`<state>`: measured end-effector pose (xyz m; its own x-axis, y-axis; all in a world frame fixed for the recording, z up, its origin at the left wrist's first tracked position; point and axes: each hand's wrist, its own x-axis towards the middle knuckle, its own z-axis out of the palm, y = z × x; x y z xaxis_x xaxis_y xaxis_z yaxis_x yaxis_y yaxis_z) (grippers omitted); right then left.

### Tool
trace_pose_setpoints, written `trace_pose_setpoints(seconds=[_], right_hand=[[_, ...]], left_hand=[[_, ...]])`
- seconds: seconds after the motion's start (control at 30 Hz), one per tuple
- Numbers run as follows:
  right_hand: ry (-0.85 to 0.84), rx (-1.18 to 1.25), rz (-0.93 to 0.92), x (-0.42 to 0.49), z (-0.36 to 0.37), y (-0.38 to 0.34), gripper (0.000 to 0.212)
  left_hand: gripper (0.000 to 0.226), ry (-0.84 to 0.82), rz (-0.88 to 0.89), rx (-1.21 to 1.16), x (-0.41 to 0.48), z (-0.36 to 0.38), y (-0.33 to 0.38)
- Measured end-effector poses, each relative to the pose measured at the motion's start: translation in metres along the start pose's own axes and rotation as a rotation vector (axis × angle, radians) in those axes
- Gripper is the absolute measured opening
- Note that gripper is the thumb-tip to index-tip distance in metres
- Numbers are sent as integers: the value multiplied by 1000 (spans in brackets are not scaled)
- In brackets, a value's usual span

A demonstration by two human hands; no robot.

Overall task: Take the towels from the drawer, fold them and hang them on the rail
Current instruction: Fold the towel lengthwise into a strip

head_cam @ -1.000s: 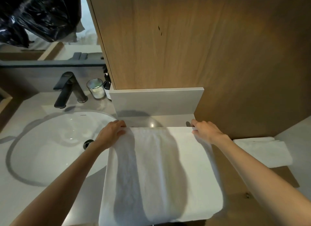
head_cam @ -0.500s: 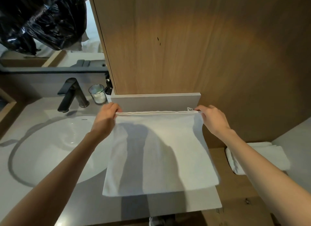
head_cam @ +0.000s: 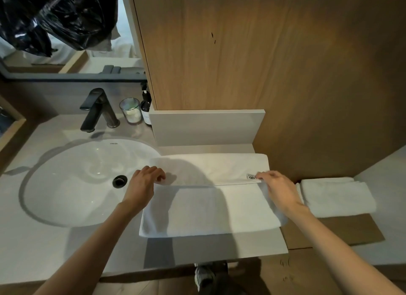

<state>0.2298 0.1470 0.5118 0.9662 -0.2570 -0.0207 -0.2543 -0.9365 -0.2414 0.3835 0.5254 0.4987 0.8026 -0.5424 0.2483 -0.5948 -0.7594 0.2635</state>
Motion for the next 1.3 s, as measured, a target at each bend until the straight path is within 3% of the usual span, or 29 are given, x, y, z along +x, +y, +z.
trace_pose_setpoints(seconds=[0.2,0.33,0.4,0.5,0.63,0.73,0.87,1.07,1.3], right_hand=[[-130,-90,104,0,10,1,48],[-178,18,101,7,8,8,36],[-90,151,124,13,4,10,32],[90,369,257,24,4,5,28],[55,575,538,45,11,-10,44],[75,595,679,59,19,-15,45],[106,659,750,73,26,-13,40],[192,568,562,66,33,-7,19],[158,433,490,68,33,6,24]], left_hand=[[38,-80,-25,31,-12,8,3],[51,-162,-59,-44,-10,7,3],[51,-173,-176,-117,-4,4,7],[37,-25,-490,-317,7,7,16],[36,43,-873,-557,24,23,21],[27,98,-1016,-651,32,27,17],[33,108,-1074,-728,42,31,14],[27,238,-1022,-736,43,40,11],[27,237,-956,-680,37,50,7]])
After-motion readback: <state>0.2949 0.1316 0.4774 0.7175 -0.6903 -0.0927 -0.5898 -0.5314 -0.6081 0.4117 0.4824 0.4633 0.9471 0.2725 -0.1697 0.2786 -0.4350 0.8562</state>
